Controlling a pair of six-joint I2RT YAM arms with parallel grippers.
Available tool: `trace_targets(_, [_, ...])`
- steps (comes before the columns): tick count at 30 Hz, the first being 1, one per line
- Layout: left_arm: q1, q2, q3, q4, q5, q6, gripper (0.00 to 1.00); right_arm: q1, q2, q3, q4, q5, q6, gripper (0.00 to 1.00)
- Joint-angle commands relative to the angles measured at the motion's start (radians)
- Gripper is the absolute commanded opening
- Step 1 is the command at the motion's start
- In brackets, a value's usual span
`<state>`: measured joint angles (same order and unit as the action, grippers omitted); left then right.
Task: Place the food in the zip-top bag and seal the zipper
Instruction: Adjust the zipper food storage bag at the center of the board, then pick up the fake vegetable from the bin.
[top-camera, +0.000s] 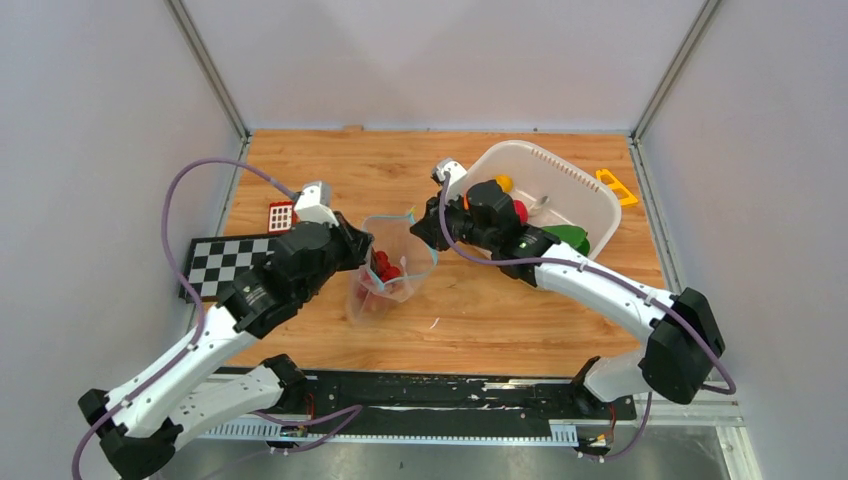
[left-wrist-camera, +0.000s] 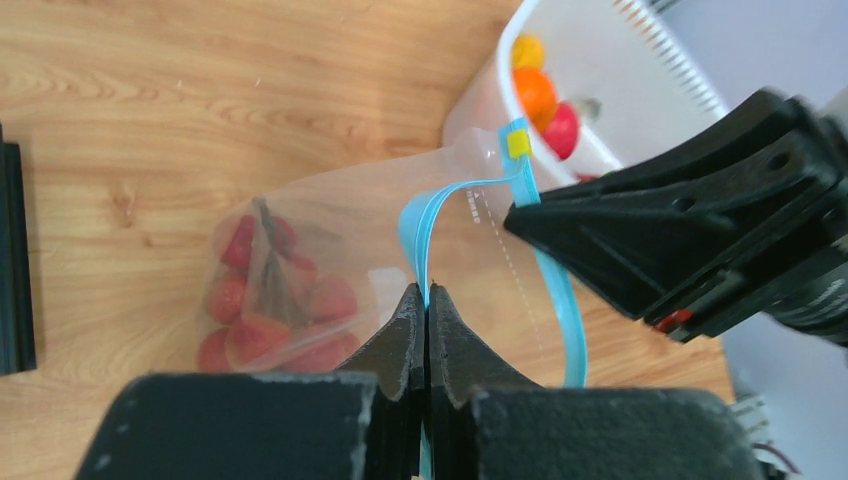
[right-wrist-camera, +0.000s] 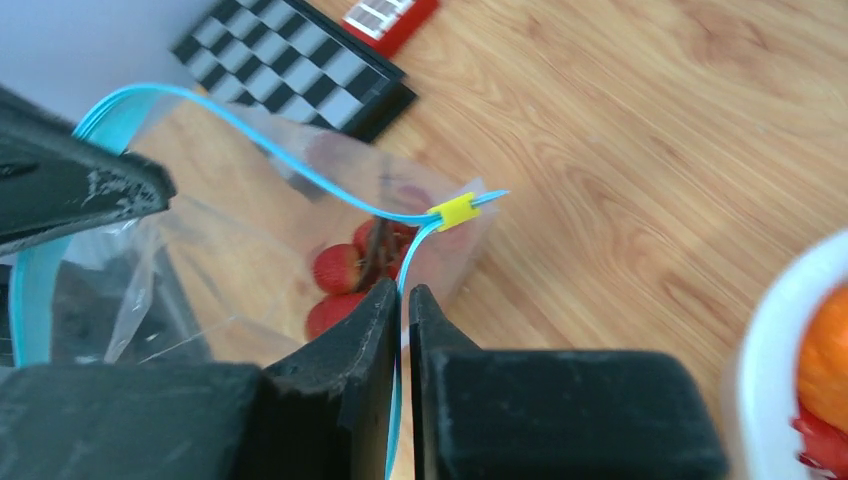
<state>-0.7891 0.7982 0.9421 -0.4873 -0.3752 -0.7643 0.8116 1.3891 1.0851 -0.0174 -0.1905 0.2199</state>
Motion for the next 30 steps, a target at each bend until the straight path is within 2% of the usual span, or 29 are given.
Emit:
trace_targets(1, [0.004, 0.059, -0.03, 0.055, 0.01, -0.003, 0.0, -0.056, 0.042, 0.034, -0.116, -0.002, -0.069, 0.15])
trace_targets(4, [0.004, 0.086, -0.034, 0.076, 0.015, 0.0, 0.0, -0.094, 0.032, 0.087, -0.183, -0.125, -0.078, 0.42])
trace_targets(5, [0.004, 0.089, -0.035, 0.08, 0.017, 0.001, 0.0, -0.098, 0.017, 0.098, -0.204, -0.129, -0.083, 0.47])
trace_targets(11, [0.005, 0.092, -0.043, 0.097, 0.03, 0.007, 0.0, -0.127, -0.142, 0.041, -0.153, 0.003, -0.115, 0.66])
trace_targets(14, [0.004, 0.092, -0.05, 0.106, 0.045, 0.004, 0.0, -0.165, -0.196, 0.002, -0.118, 0.14, -0.106, 0.81])
trace_targets(16, [0.005, 0.091, -0.053, 0.112, 0.052, 0.002, 0.0, -0.215, -0.197, -0.007, -0.121, 0.168, -0.101, 0.92])
trace_targets(23, [0.005, 0.088, -0.054, 0.123, 0.073, 0.003, 0.0, -0.417, -0.073, 0.033, -0.187, 0.099, 0.033, 0.94])
trace_targets(27, [0.005, 0.087, -0.055, 0.13, 0.09, 0.002, 0.0, -0.488, 0.045, 0.078, -0.21, -0.04, 0.079, 0.93])
trace_targets(30, [0.004, 0.085, -0.058, 0.128, 0.101, 0.0, 0.0, -0.517, 0.115, 0.094, -0.193, -0.076, 0.113, 0.92])
